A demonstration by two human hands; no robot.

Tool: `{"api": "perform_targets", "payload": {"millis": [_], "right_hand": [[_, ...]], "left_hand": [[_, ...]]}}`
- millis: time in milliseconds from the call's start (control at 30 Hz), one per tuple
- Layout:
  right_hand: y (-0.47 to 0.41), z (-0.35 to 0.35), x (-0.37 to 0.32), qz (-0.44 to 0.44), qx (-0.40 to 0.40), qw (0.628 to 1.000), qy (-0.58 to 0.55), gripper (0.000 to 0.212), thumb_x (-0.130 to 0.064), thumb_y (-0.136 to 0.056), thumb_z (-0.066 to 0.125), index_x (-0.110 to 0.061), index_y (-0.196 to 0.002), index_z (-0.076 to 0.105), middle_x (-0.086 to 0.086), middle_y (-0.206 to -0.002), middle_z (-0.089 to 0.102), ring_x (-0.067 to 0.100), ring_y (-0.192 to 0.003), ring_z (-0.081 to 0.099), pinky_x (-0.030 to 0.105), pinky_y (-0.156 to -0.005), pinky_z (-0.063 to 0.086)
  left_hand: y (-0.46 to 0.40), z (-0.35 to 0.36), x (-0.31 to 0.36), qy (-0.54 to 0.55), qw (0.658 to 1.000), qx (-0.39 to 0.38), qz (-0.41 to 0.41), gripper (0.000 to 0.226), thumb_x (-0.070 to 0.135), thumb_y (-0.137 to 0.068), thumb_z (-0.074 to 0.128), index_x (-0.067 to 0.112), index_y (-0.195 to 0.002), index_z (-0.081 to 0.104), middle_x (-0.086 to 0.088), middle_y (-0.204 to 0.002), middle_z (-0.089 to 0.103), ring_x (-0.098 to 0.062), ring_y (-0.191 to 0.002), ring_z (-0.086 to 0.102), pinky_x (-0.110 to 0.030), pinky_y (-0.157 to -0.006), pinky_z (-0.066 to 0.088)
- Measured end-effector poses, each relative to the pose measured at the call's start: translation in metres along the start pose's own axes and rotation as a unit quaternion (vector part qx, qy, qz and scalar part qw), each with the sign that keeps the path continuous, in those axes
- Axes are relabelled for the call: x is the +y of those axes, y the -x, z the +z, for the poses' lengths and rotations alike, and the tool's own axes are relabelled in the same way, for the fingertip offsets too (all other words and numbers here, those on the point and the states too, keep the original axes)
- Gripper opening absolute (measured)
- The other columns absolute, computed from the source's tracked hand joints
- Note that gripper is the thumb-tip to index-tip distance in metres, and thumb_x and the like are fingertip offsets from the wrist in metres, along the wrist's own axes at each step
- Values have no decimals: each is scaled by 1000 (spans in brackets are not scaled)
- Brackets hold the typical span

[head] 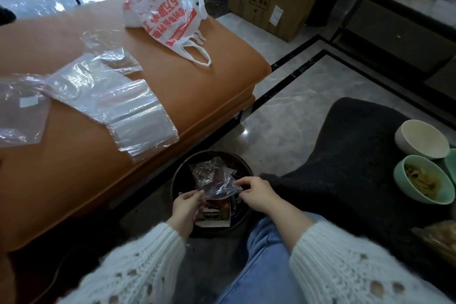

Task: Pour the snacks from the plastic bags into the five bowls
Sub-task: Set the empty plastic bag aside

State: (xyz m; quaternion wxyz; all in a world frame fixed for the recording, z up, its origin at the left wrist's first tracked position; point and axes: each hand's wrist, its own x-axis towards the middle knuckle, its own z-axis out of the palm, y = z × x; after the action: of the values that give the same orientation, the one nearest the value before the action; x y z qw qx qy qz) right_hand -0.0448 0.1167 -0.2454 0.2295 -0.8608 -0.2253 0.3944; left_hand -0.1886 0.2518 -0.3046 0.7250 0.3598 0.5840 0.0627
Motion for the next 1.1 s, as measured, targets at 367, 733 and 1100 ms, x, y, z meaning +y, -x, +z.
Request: {"api": "perform_targets", "payload": {"millis": [367,733,1100], "right_hand": [[19,-2,-11,-111,106,988,-2,28,-6,-93,63,-18,-116,72,0,-111,70,9,-94,64,14,-79,48],[85,-75,0,-148,275,940,-136,7,-12,-89,73,-14,-94,77,-5,-82,73,-2,-73,67,13,-73,53],[228,-169,131,-23,458,884,-95,17,-10,-93,64,-18,-103,75,2,-101,76,14,-93,70,34,-91,57]], "left_hand": [[25,7,11,-105,994,-9,30,77,18,-86,72,2,-150,30,-18,-130,57,-21,-93,62,-28,-69,52],[124,80,55,-112,953,-82,269,6,13,-90,67,8,-94,67,-16,-86,70,-17,-65,67,-32,-61,56],[241,238,8,-207,889,-344,220,28,20,-100,52,2,-81,64,-11,-67,58,-12,-45,58,-20,-44,53]]}}
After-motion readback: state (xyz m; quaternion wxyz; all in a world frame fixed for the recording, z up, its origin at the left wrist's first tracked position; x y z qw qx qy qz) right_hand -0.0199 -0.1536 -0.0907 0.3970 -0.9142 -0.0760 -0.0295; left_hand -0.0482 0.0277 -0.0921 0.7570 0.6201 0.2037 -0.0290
